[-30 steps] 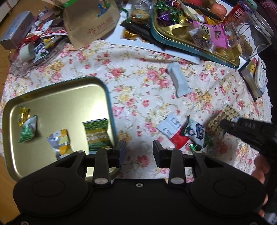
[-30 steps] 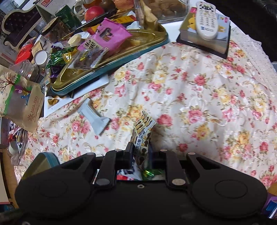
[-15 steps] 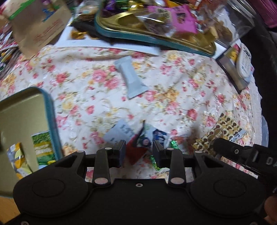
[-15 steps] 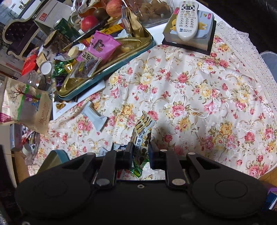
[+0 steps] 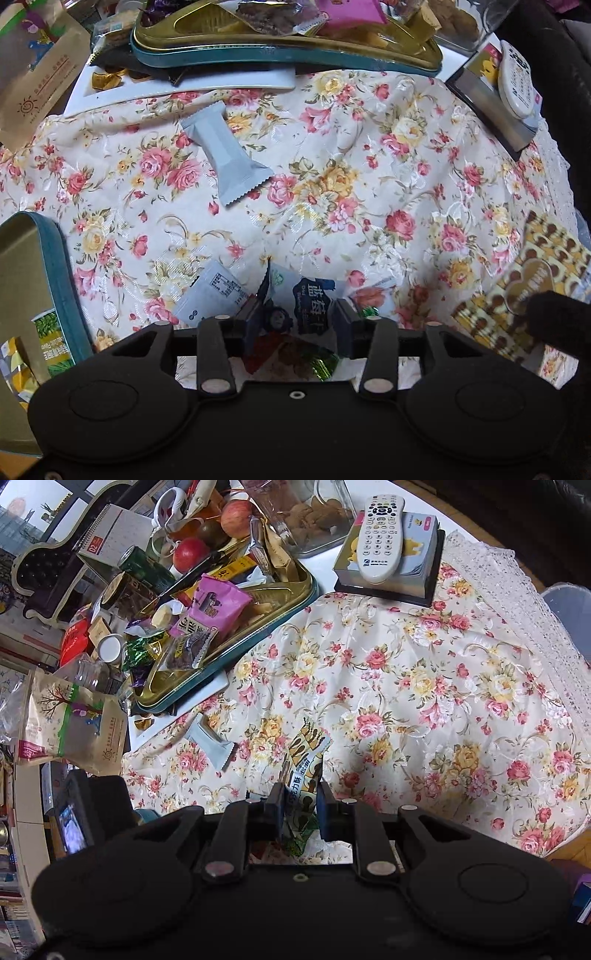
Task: Organize snacks
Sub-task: 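Grasp the blue-white packet with left tool while right tool holds the dotted packet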
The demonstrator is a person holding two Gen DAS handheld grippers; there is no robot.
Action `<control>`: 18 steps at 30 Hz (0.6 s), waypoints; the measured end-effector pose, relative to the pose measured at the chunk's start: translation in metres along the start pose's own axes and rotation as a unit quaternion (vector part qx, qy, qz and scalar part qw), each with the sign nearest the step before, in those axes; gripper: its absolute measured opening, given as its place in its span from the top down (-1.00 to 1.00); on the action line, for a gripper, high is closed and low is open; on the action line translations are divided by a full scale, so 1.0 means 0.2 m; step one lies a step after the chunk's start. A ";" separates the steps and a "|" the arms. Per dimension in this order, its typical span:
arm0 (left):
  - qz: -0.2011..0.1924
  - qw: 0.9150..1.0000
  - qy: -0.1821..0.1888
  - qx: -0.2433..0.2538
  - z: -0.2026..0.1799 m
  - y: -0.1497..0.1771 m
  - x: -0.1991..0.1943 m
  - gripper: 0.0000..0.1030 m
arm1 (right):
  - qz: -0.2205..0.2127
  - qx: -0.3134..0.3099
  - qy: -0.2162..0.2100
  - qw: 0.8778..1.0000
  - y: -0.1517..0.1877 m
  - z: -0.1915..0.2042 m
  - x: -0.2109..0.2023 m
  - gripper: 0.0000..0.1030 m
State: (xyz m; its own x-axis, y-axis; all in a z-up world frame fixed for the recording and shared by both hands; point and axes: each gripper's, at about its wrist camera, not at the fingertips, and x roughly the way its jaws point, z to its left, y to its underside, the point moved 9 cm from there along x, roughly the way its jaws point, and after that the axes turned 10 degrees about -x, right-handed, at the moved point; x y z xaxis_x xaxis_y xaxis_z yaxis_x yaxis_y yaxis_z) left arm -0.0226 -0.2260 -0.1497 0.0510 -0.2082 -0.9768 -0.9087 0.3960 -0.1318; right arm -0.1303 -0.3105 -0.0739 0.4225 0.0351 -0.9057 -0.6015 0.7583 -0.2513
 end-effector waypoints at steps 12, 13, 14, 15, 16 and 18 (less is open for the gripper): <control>-0.011 0.999 -0.026 0.016 -0.06 0.02 0.06 0.01 | 0.001 -0.011 0.006 1.000 0.01 0.01 -0.01 0.63; -0.009 1.000 -0.020 0.008 -0.05 0.02 0.06 0.01 | 0.000 -0.010 0.006 1.000 0.01 0.01 -0.01 0.63; -0.007 1.000 -0.015 -0.001 -0.04 0.02 0.05 0.02 | -0.002 -0.009 0.006 1.000 0.01 0.01 -0.02 0.63; -0.003 1.000 -0.009 -0.011 -0.03 0.02 0.04 0.03 | -0.004 -0.009 0.006 1.000 0.00 0.01 -0.02 0.63; 0.003 1.000 -0.004 -0.022 -0.02 0.02 0.03 0.04 | -0.006 -0.009 0.006 1.000 0.00 0.01 -0.03 0.63; 0.007 0.999 0.003 -0.038 0.01 0.01 0.00 0.12 | -0.009 -0.010 0.008 1.000 0.00 0.02 -0.03 0.63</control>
State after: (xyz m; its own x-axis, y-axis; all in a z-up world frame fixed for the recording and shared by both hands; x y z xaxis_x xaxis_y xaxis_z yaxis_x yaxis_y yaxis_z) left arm -0.0236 -0.2233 -0.1494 0.0365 -0.2084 -0.9774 -0.9380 0.3302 -0.1054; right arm -0.1315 -0.3078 -0.0668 0.4216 0.0113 -0.9067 -0.6082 0.7452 -0.2735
